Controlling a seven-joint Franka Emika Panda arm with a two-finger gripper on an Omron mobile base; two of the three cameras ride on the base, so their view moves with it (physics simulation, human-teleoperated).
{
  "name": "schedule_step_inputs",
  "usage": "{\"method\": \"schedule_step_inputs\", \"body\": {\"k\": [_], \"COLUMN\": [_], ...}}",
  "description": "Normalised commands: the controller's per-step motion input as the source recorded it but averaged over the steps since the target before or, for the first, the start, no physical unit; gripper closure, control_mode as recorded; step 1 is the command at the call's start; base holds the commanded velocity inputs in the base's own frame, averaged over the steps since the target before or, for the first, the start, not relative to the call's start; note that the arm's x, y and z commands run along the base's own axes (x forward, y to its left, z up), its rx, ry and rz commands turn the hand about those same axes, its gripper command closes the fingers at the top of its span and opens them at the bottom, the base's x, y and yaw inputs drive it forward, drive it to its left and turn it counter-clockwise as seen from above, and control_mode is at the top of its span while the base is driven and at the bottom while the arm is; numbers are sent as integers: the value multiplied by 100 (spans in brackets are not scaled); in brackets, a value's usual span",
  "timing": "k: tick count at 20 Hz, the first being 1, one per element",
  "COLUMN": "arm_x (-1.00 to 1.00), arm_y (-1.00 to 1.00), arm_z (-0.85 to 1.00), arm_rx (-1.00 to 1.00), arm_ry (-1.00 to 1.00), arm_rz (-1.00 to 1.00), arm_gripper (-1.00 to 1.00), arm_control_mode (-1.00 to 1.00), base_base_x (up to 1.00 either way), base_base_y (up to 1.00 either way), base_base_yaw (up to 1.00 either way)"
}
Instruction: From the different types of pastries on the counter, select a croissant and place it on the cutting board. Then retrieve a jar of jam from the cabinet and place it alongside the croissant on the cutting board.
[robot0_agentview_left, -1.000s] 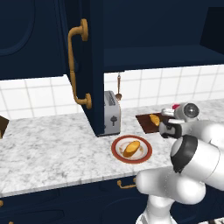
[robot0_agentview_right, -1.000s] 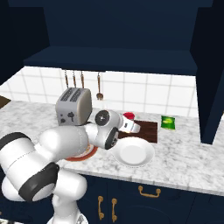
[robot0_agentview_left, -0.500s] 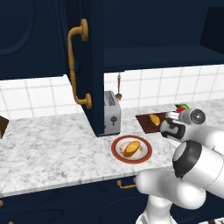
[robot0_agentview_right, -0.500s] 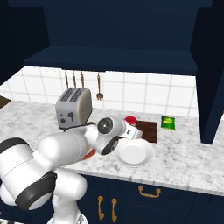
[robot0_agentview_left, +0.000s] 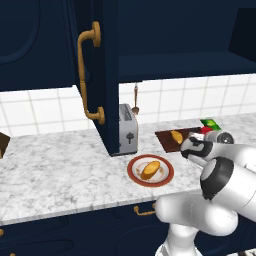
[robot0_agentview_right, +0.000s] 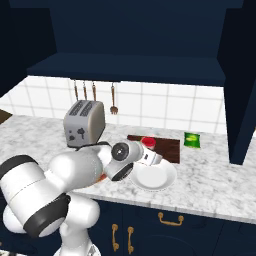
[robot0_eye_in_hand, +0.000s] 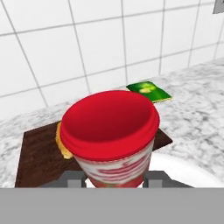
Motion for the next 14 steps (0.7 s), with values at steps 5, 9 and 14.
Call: {"method": "schedule_step_inputs", "body": {"k": [5, 9, 14], "arm_x": [31, 40, 4], "arm_y": [0, 0, 0], "arm_z": [-8, -2, -14], "arm_rx": [0, 0, 0], "arm_ry": [-9, -1, 0], "arm_rz": [0, 0, 0], "arm_gripper": [100, 100, 100], "arm_control_mode": [-100, -100, -100], "base_base_x": [0, 0, 0], "base_base_y": [0, 0, 0], "base_base_yaw": [0, 0, 0]}}
